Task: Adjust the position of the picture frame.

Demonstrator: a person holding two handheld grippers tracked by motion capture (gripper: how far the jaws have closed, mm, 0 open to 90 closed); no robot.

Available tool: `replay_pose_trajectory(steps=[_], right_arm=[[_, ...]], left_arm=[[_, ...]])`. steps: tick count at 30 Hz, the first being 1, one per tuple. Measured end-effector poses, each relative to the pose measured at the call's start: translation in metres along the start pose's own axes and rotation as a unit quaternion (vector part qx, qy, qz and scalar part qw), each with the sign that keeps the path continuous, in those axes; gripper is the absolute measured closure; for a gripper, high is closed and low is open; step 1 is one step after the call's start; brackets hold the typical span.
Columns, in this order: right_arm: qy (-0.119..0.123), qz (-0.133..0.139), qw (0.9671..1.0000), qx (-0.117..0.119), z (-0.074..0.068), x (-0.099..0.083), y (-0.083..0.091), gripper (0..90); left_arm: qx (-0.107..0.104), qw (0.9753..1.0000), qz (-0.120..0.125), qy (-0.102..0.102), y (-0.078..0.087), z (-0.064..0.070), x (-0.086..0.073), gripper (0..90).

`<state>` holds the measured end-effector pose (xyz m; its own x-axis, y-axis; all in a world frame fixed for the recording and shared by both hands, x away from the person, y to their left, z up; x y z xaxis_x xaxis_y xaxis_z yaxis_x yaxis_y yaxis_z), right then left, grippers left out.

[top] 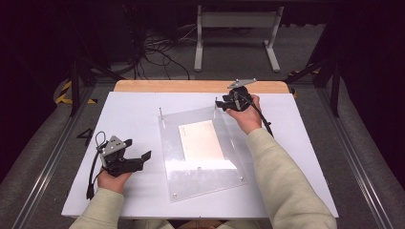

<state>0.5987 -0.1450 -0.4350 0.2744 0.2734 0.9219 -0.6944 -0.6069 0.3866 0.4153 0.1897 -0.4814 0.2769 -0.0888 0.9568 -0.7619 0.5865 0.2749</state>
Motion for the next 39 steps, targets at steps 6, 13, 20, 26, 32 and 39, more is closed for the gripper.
replay_pose_trajectory(steps=[6, 13, 20, 26, 32, 39], right_arm=[[-0.014, 0.034, 0.9992, -0.015, 0.014, -0.007, -0.017, 57.9], [-0.029, 0.06, 0.9977, -0.002, 0.011, -0.012, -0.032, 63.9], [-0.008, 0.06, 0.9979, -0.022, 0.013, -0.016, -0.041, 70.1], [0.021, 0.038, 0.9989, -0.019, 0.008, -0.015, -0.039, 84.5], [0.013, 0.022, 0.9993, -0.026, 0.01, -0.014, -0.029, 84.9], [0.025, -0.007, 0.9992, -0.03, 0.017, -0.011, -0.002, 85.1]], left_arm=[[-0.001, 1.0, 0.0, 0.0, -0.001, 0.001, 0.0, 9.3], [0.001, 1.0, 0.0, 0.005, -0.001, -0.002, -0.002, 9.2], [0.0, 1.0, -0.002, 0.004, -0.001, -0.001, -0.002, 9.1], [0.0, 1.0, -0.002, 0.006, -0.001, -0.001, -0.002, 9.1], [-0.001, 1.0, -0.002, 0.006, -0.002, -0.001, -0.002, 9.1], [-0.001, 1.0, 0.0, 0.002, -0.003, 0.001, 0.0, 9.1]])
Point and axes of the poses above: each handheld gripper's, and its own axes: y roughly backward along the jaws, x roughly out of its top, z roughly to its right, the point moved 7 cm from there along -y, roughly forward along the jaws, and after that the axes turned 13 degrees about z, right-handed, at the moved point
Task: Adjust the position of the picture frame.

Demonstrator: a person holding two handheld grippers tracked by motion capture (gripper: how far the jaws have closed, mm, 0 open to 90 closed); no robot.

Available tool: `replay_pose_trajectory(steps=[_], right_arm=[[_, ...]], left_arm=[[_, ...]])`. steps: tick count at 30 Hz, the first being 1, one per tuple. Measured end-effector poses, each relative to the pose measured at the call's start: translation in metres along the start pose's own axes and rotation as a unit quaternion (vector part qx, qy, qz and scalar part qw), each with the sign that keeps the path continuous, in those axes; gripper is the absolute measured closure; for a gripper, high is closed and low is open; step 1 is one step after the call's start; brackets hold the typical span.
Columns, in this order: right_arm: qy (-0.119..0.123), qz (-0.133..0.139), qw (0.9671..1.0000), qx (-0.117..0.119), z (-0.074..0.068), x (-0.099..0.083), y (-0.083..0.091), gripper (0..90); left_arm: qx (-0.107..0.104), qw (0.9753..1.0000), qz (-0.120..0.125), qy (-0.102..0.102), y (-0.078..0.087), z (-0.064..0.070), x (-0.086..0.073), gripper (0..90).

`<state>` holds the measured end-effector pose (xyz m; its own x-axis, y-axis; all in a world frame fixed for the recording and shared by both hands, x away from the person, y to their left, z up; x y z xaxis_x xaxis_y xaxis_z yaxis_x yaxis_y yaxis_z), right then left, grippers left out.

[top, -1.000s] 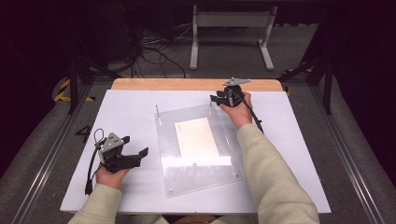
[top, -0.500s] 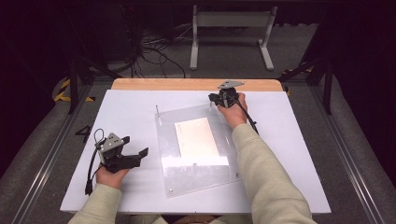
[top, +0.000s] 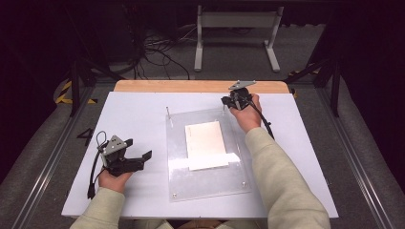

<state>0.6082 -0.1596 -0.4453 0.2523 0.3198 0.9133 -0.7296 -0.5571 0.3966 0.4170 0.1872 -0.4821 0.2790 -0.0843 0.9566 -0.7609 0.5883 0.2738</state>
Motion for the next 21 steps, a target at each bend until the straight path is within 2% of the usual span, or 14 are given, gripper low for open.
replay_pose_trajectory(steps=[5, 11, 16, 21], right_arm=[[0.004, -0.006, 1.0, -0.005, 0.006, -0.004, 0.024, 85.1], [-0.008, -0.008, 0.9999, -0.005, 0.011, -0.017, 0.037, 85.1], [-0.021, -0.008, 0.9997, 0.003, 0.01, -0.029, 0.041, 85.1], [-0.024, -0.003, 0.9997, 0.007, 0.008, -0.031, 0.041, 85.1]], left_arm=[[-0.003, 1.0, -0.001, -0.004, -0.004, 0.003, 0.001, 9.1], [-0.013, 0.9999, -0.003, -0.01, -0.008, 0.01, 0.002, 9.1], [-0.019, 0.9997, -0.008, -0.011, -0.013, 0.013, 0.002, 9.2], [-0.024, 0.9997, -0.005, -0.01, -0.016, 0.015, 0.003, 9.2]])
Point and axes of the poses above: each handheld gripper's, and its own axes: y roughly backward along the jaws, x roughly out of its top, z roughly to its right, the point moved 7 cm from there along -y, roughly forward along the jaws, and after that the axes turned 13 degrees about z, right-handed, at the moved point
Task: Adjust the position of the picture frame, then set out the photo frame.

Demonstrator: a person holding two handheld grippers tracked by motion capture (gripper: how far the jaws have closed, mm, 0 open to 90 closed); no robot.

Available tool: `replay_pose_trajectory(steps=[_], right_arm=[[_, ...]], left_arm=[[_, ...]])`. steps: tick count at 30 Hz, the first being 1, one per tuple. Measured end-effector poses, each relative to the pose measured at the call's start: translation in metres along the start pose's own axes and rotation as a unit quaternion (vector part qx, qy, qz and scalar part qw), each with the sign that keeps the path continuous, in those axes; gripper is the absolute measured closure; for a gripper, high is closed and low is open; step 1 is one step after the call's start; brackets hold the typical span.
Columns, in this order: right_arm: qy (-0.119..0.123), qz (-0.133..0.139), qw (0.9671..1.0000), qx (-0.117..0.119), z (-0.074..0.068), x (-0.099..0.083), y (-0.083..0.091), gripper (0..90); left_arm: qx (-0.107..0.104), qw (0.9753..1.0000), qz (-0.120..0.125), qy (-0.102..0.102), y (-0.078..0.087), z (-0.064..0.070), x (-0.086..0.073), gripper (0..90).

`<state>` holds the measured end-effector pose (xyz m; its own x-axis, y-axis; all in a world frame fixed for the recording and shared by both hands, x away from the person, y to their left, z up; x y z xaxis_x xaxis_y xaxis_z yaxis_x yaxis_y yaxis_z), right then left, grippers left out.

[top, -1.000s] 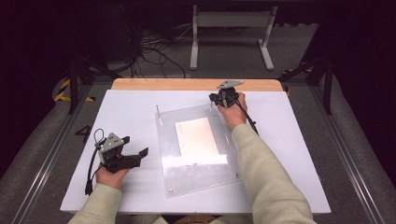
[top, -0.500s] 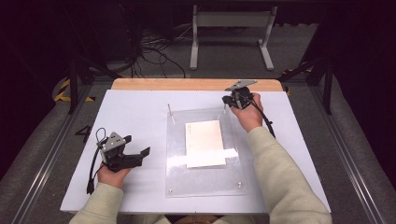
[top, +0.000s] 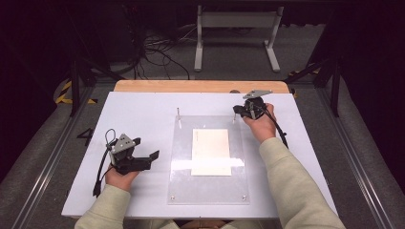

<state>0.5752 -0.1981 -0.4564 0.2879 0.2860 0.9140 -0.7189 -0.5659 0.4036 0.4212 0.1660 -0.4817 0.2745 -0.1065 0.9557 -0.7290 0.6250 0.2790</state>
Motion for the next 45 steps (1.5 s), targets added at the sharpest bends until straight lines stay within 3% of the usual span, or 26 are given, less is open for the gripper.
replay_pose_trajectory(steps=[16, 21, 23, 26, 32, 38, 39, 41, 42, 45], right_arm=[[0.001, 0.011, 0.9992, 0.037, -0.017, -0.006, 0.006, 84.5], [-0.005, 0.034, 0.9991, 0.024, -0.018, 0.001, 0.016, 73.9], [-0.012, 0.036, 0.9985, 0.039, -0.024, 0.005, 0.022, 66.9], [0.013, 0.031, 0.9984, 0.046, -0.026, 0.004, 0.026, 58.4], [0.019, 0.025, 0.999, 0.031, -0.022, 0.003, 0.027, 56.9], [0.035, 0.019, 0.9983, 0.042, -0.022, -0.006, 0.013, 60.8], [0.035, 0.023, 0.9982, 0.044, -0.022, -0.006, 0.011, 64.0], [0.047, 0.017, 0.9981, 0.035, -0.019, -0.008, 0.008, 80.8], [0.052, 0.014, 0.998, 0.032, -0.018, -0.009, 0.008, 82.7], [0.026, 0.02, 0.9988, 0.037, -0.017, -0.009, 0.007, 84.1]], left_arm=[[-0.013, 0.9999, 0.002, -0.002, -0.005, 0.004, 0.004, 9.2], [-0.019, 0.9998, 0.003, -0.001, -0.001, 0.006, 0.004, 9.2], [-0.027, 0.9996, 0.0, -0.003, 0.004, 0.008, 0.005, 9.1], [-0.036, 0.9993, -0.006, -0.008, 0.009, 0.01, 0.004, 9.1], [-0.06, 0.9975, -0.025, -0.029, 0.015, 0.019, 0.0, 9.0], [-0.084, 0.9955, -0.022, -0.038, 0.017, 0.031, 0.0, 8.5], [-0.088, 0.9951, -0.022, -0.04, 0.017, 0.033, 0.0, 8.4], [-0.09, 0.9948, -0.02, -0.041, 0.018, 0.034, 0.0, 8.4], [-0.089, 0.995, -0.019, -0.04, 0.017, 0.034, 0.0, 8.4], [-0.088, 0.9951, -0.021, -0.04, 0.018, 0.032, -0.001, 8.3]])
Point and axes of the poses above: each handheld gripper's, and its own axes: y roughly backward along the jaws, x roughly out of its top, z roughly to its right, the point moved 7 cm from there along -y, roughly forward along the jaws, and after that the axes turned 13 degrees about z, right-handed, at the moved point
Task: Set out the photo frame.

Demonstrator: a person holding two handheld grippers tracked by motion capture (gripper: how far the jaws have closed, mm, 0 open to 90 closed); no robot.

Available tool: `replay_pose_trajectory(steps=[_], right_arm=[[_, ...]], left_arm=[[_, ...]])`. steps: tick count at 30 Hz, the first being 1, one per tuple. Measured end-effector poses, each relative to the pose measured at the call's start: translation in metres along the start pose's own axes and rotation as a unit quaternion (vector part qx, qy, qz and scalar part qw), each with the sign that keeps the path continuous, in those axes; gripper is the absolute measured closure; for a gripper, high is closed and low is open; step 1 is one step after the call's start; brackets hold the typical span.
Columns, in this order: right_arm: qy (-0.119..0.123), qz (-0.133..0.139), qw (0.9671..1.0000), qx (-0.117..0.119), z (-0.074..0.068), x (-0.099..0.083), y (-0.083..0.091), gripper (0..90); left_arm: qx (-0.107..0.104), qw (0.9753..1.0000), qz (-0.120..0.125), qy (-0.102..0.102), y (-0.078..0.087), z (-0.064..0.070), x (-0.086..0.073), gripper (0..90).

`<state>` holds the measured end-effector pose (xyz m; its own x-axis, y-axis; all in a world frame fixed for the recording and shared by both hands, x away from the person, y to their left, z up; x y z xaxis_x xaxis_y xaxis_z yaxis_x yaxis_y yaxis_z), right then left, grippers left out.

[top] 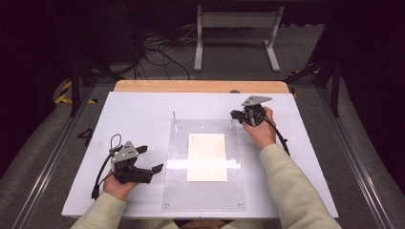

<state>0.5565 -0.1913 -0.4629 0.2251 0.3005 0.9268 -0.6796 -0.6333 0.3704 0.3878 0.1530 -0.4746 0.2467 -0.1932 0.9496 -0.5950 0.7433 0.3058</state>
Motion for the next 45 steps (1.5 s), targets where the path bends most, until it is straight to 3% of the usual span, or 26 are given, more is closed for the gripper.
replay_pose_trajectory(steps=[1, 6, 13, 17, 19, 24, 32, 37, 45], right_arm=[[-0.007, 0.003, 1.0, 0.003, 0.0, 0.0, 0.0, 84.4], [-0.021, 0.007, 0.9997, 0.002, 0.001, -0.001, -0.001, 84.6], [-0.029, 0.012, 0.9993, -0.021, -0.001, -0.002, -0.004, 84.6], [-0.017, 0.014, 0.9995, -0.023, -0.001, -0.002, -0.006, 84.8], [-0.046, 0.013, 0.9982, -0.037, -0.001, -0.002, -0.005, 85.2], [-0.055, 0.007, 0.9968, -0.058, -0.003, -0.001, -0.006, 85.3], [-0.08, 0.004, 0.9944, -0.07, 0.0, -0.002, -0.01, 85.5], [-0.096, 0.008, 0.9931, -0.067, 0.003, -0.002, -0.013, 85.5], [-0.151, 0.01, 0.9871, -0.052, 0.014, -0.001, -0.02, 85.3]], left_arm=[[0.001, 1.0, 0.001, 0.007, 0.0, 0.0, -0.001, 8.3], [0.002, 1.0, 0.0, 0.004, 0.001, 0.0, -0.001, 8.2], [-0.001, 1.0, 0.0, 0.003, 0.0, 0.002, -0.001, 8.2], [-0.001, 1.0, 0.001, 0.004, 0.0, 0.002, -0.001, 8.1], [0.0, 1.0, 0.002, 0.004, 0.0, 0.001, -0.001, 8.1], [-0.001, 1.0, 0.002, 0.005, 0.001, 0.0, -0.001, 7.9], [0.003, 1.0, 0.005, 0.004, 0.002, 0.001, 0.0, 8.0], [0.004, 1.0, 0.008, -0.001, 0.003, 0.001, 0.001, 8.0], [0.012, 0.9998, 0.017, -0.001, 0.007, -0.002, 0.003, 7.9]])
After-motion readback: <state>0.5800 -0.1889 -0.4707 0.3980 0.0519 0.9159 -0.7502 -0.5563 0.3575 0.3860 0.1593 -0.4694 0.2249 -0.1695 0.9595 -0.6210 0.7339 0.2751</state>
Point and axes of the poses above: each handheld gripper's, and its own axes: y roughly backward along the jaws, x roughly out of its top, z roughly to its right, the point moved 7 cm from there along -y, roughly forward along the jaws, and after that the axes turned 13 degrees about z, right-handed, at the moved point
